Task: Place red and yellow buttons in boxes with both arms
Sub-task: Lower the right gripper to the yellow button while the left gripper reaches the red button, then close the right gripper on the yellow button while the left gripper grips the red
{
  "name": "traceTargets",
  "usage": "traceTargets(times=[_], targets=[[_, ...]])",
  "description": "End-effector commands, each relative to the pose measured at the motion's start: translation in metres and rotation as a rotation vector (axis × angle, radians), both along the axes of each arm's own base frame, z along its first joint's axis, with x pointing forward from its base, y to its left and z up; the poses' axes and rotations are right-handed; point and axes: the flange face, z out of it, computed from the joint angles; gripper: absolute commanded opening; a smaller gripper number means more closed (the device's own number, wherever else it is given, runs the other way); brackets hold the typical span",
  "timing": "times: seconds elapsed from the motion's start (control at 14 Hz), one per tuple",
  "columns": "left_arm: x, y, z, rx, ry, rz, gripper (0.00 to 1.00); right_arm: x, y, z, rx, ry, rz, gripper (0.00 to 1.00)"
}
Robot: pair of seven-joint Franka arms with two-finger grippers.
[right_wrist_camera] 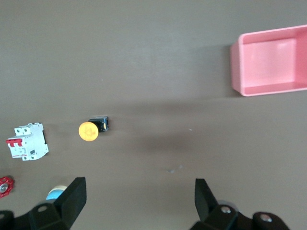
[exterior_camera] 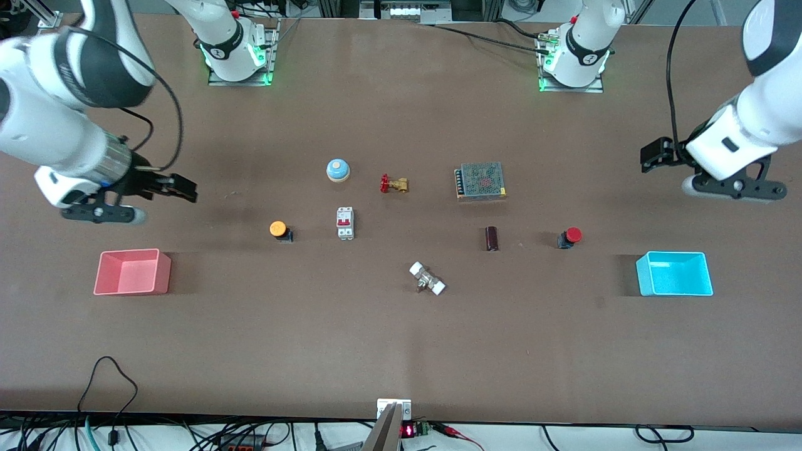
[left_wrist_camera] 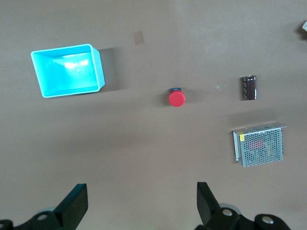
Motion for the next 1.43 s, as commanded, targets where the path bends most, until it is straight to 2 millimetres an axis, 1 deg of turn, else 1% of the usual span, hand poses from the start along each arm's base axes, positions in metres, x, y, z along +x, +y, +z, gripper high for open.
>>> traceTargets(times=[0.0,0.07,0.14,0.21,0.29,0.43,0.57,0.64,0.71,0.86,0.93,1.0,1.07,1.21,1.36], targets=[[0.028,0.001,-0.026,-0.010,0.043,-0.024,1.00,-0.013,0.015,-0.033,0.015,-0.027,0.009,1.00],[0.033,-0.003,-0.046,-0.009,0.071,-0.021,1.00,-0.015,0.023,-0.041,0.015,-0.033,0.023,1.00],[0.038,-0.010,-0.063,-0.010,0.067,-0.028,1.00,-0.017,0.031,-0.051,0.016,-0.038,0.039,1.00],[0.041,-0.020,-0.083,-0.012,0.052,-0.034,1.00,-0.020,0.041,-0.059,0.019,-0.050,0.056,1.00],[0.041,-0.021,-0.101,-0.014,0.029,-0.035,1.00,-0.021,0.048,-0.070,0.019,-0.048,0.046,1.00],[0.032,-0.022,-0.150,-0.016,-0.010,-0.012,1.00,-0.020,0.070,-0.089,0.018,-0.057,0.039,1.00],[0.021,-0.026,-0.188,-0.025,-0.065,-0.015,1.00,-0.016,0.080,-0.108,0.022,-0.080,0.057,1.00],[0.015,-0.032,-0.207,-0.033,-0.093,-0.026,1.00,-0.015,0.086,-0.117,0.024,-0.085,0.068,1.00],[0.008,-0.033,-0.225,-0.038,-0.119,-0.028,1.00,-0.015,0.090,-0.125,0.021,-0.086,0.081,1.00],[0.000,-0.037,-0.256,-0.043,-0.136,0.009,1.00,-0.015,0.093,-0.139,0.012,-0.082,0.098,1.00],[-0.002,-0.044,-0.270,-0.046,-0.139,0.008,1.00,-0.016,0.094,-0.145,0.014,-0.091,0.099,1.00],[-0.001,-0.046,-0.283,-0.051,-0.147,0.007,1.00,-0.018,0.097,-0.151,0.020,-0.102,0.105,1.00],[0.000,-0.046,-0.294,-0.055,-0.155,0.008,1.00,-0.018,0.097,-0.160,0.022,-0.100,0.103,1.00],[-0.006,-0.047,-0.313,-0.063,-0.175,0.011,1.00,-0.017,0.100,-0.169,0.029,-0.109,0.094,1.00],[-0.009,-0.043,-0.330,-0.067,-0.186,0.016,1.00,-0.021,0.111,-0.177,0.031,-0.102,0.073,1.00]])
